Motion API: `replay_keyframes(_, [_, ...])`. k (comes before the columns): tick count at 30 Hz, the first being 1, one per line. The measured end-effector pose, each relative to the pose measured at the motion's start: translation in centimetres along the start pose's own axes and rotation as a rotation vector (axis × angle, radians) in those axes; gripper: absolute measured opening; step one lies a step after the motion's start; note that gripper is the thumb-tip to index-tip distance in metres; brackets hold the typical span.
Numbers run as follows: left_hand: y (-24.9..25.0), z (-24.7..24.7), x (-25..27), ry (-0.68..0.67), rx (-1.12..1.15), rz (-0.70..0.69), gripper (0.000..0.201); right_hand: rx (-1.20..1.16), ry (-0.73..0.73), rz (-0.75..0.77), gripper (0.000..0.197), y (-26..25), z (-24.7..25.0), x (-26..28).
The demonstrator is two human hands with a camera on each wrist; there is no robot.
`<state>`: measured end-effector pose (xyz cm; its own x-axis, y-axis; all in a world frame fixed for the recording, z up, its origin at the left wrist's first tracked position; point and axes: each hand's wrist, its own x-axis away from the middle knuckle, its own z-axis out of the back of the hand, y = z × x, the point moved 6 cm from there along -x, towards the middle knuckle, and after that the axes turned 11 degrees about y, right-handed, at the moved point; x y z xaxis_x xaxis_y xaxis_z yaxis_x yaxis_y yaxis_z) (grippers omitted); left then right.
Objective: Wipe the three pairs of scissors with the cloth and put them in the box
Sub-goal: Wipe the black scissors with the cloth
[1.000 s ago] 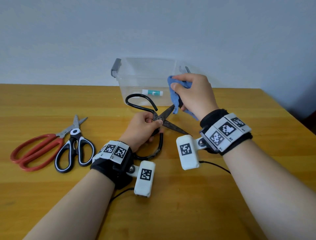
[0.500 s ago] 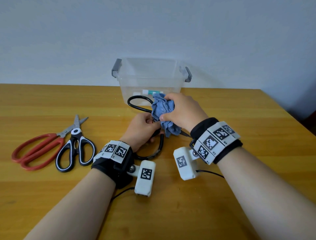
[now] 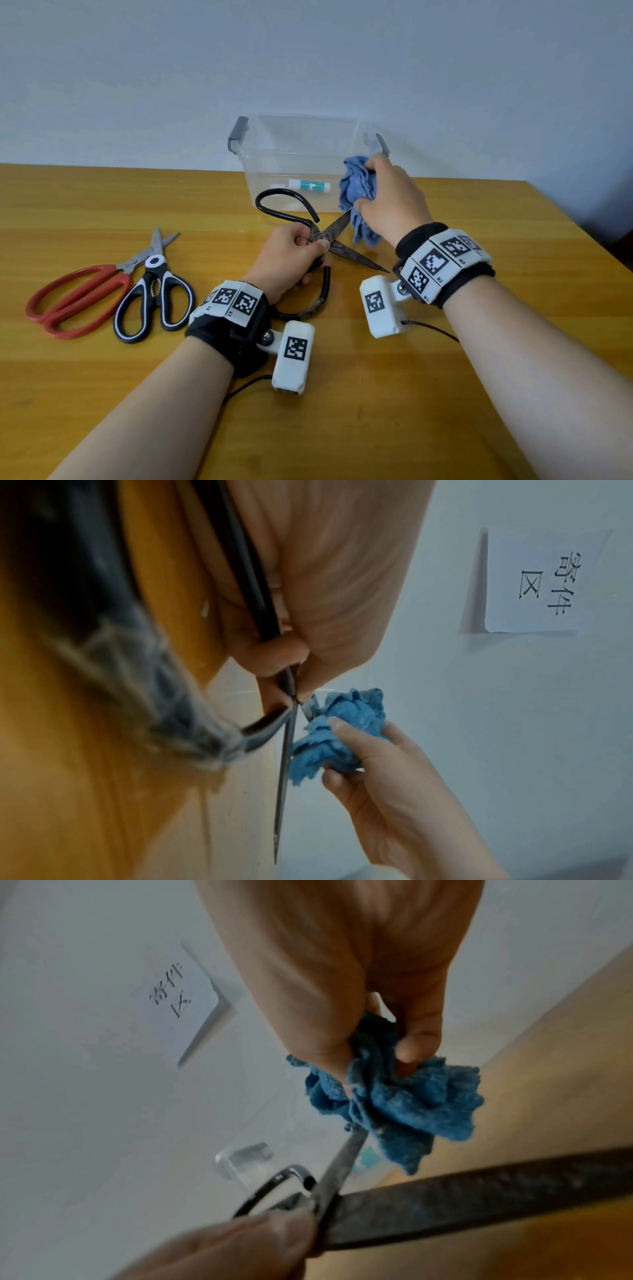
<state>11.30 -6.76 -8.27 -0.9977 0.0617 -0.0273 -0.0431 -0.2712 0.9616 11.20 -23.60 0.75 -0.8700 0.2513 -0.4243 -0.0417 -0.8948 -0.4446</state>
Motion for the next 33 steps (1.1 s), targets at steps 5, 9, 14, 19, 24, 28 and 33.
replay_keyframes(5, [0.0,0.3,0.0,0.021,-0.002,-0.008,0.042,-0.131,0.13,0.033,0.043,-0.5,1.9,1.0])
replay_keyframes(9, [-0.3,0.3,-0.1,0.013,0.022,0.006,0.042,-0.089,0.147,-0.029,0.052,0.8,2.6,1.5])
replay_keyframes(14, [-0.1,0.3,0.0,0.005,0.044,0.012,0.04,0.025,0.072,-0.088,0.05,3.3,3.0,0.9])
replay_keyframes(19, [0.1,0.4,0.1,0.003,0.052,0.012,0.04,0.154,0.039,-0.121,0.042,4.6,3.2,0.4])
replay_keyframes(24, [0.4,0.7,0.4,0.001,0.142,0.026,0.035,0.248,-0.151,-0.128,0.042,4.4,2.4,0.7])
replay_keyframes(28, [0.5,0.8,0.5,0.005,0.172,0.023,0.027,0.225,-0.113,-0.042,0.046,2.8,2.2,1.2])
replay_keyframes(33, [0.3,0.6,0.4,0.011,0.15,-0.003,0.039,-0.074,-0.205,0.044,0.042,0.6,1.3,1.5])
